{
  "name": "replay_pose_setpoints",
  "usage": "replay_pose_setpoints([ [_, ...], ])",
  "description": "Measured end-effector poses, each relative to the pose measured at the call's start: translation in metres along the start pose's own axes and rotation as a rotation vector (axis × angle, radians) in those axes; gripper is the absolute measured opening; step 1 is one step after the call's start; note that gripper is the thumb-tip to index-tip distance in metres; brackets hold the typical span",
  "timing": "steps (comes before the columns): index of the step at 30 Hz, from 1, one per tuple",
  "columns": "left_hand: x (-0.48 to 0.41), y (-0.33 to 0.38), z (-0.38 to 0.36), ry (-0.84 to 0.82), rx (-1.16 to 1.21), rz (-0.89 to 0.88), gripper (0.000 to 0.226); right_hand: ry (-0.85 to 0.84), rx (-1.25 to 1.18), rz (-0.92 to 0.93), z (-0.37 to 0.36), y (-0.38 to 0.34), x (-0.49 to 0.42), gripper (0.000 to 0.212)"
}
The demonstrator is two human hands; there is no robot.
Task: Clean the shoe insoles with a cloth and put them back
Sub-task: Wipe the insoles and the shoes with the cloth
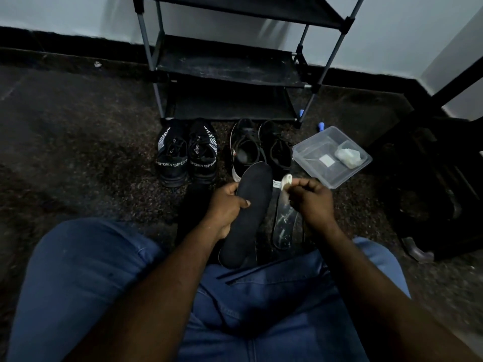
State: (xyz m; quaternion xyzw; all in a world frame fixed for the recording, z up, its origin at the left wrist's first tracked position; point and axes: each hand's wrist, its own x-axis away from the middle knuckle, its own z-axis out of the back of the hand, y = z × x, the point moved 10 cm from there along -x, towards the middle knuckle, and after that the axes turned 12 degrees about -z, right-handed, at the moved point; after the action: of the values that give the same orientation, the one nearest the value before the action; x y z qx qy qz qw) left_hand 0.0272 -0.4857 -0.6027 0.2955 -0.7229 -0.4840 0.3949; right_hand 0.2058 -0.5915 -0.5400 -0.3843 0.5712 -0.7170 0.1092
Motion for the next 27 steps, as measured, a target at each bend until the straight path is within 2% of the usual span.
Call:
replay_pose_setpoints([
  [6,-0.005,-0.025,0.021,0.102,-0.125,0.065,0.034,-0.122,0.046,-0.082,-0.031,0.044,-0.002,0.01],
  [12,-0.008,-0.024,0.018,0.097,-0.113,0.024,0.034,-0.082,0.21,-0.013,-0.045,0.046,-0.017,0.008],
  [16,-0.015,-0.022,0.012,0.083,-0.072,0.005,0.037,-0.003,0.333,0.123,-0.048,0.021,-0.024,0.007],
  [20,-0.019,-0.02,0.005,0.031,-0.05,-0.014,0.041,0.203,0.572,0.449,-0.051,-0.025,-0.011,0.008],
  [22,-0.02,-0.018,-0.001,-0.018,-0.031,-0.033,0.045,0.251,0.645,0.556,-0.059,-0.036,-0.008,0.01],
  [24,-0.019,-0.017,-0.006,-0.047,-0.015,-0.043,0.048,0.275,0.672,0.583,-0.065,-0.035,-0.01,0.016],
  [27,-0.02,-0.016,-0.01,-0.061,0.02,-0.05,0.053,0.293,0.703,0.53,-0.07,-0.025,-0.017,0.021],
])
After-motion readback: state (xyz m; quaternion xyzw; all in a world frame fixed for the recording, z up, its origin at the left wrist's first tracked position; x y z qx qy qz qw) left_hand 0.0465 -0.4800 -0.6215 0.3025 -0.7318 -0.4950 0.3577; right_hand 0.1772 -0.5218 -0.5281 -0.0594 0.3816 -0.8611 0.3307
